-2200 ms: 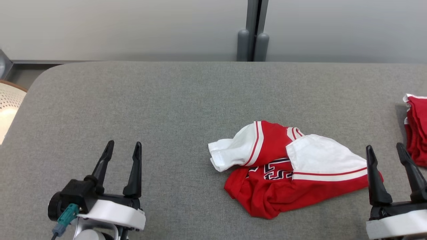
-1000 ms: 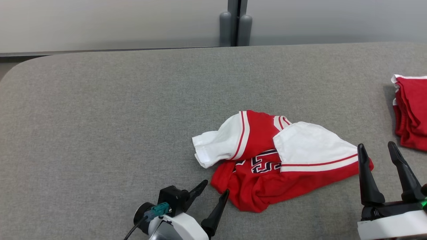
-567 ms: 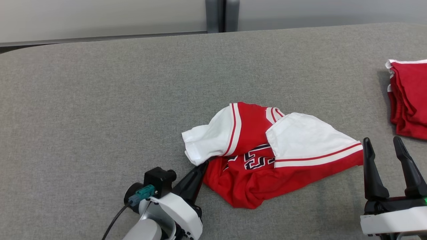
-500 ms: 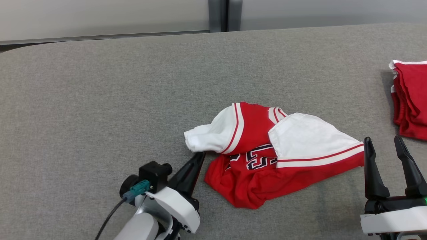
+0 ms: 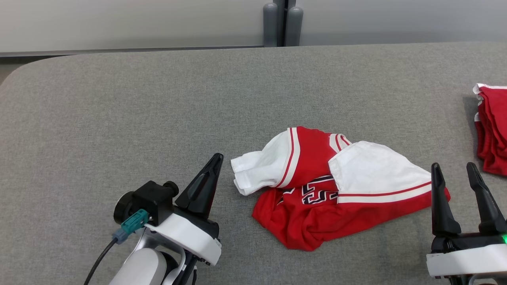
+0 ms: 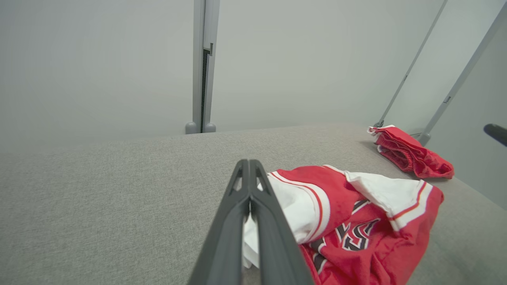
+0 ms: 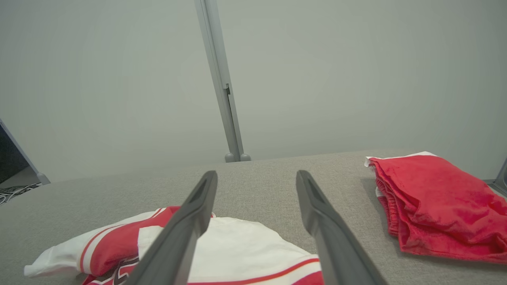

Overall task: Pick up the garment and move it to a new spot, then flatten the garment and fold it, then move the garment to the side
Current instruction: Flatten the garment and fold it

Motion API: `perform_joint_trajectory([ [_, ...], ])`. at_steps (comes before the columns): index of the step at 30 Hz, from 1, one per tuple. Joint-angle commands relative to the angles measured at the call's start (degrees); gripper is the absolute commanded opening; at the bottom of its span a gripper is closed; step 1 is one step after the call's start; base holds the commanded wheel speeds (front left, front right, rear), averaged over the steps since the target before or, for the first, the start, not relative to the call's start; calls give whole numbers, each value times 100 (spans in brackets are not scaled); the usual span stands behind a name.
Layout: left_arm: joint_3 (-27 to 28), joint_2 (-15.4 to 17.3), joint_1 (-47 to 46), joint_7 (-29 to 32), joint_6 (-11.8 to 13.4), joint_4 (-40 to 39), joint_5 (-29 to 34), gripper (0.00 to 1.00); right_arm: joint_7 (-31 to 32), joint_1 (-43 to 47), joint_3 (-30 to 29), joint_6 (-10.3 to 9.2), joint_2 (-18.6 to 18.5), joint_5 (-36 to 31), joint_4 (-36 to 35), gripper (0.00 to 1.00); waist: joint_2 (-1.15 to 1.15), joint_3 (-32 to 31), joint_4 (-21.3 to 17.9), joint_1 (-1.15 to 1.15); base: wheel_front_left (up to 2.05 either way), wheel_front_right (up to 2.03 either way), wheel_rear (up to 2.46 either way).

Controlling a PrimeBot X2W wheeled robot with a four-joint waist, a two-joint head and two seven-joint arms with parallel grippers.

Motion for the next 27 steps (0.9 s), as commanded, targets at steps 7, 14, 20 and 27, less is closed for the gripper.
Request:
perform_joint_trajectory([
  [7, 105, 153, 119, -32, 208, -228, 101, 0, -13, 6, -44, -3, -15, -36, -24, 100, 0, -55, 31, 0, 0, 0, 0],
  [14, 423, 208, 184, -422, 419, -228, 45, 100, 74, 38, -66, -3, -81, -78, -100, 100, 0, -147, 120, 0, 0, 0, 0],
  [20, 904, 316, 424, -688, 597, -115, -122, 100, 186, 172, -58, -3, -132, -119, -118, 100, 0, -355, 225, 0, 0, 0, 0],
  [27, 1227, 571, 861, -782, 420, 37, -349, 100, 350, 416, 10, -3, -231, -133, -129, 100, 0, -695, 313, 0, 0, 0, 0],
])
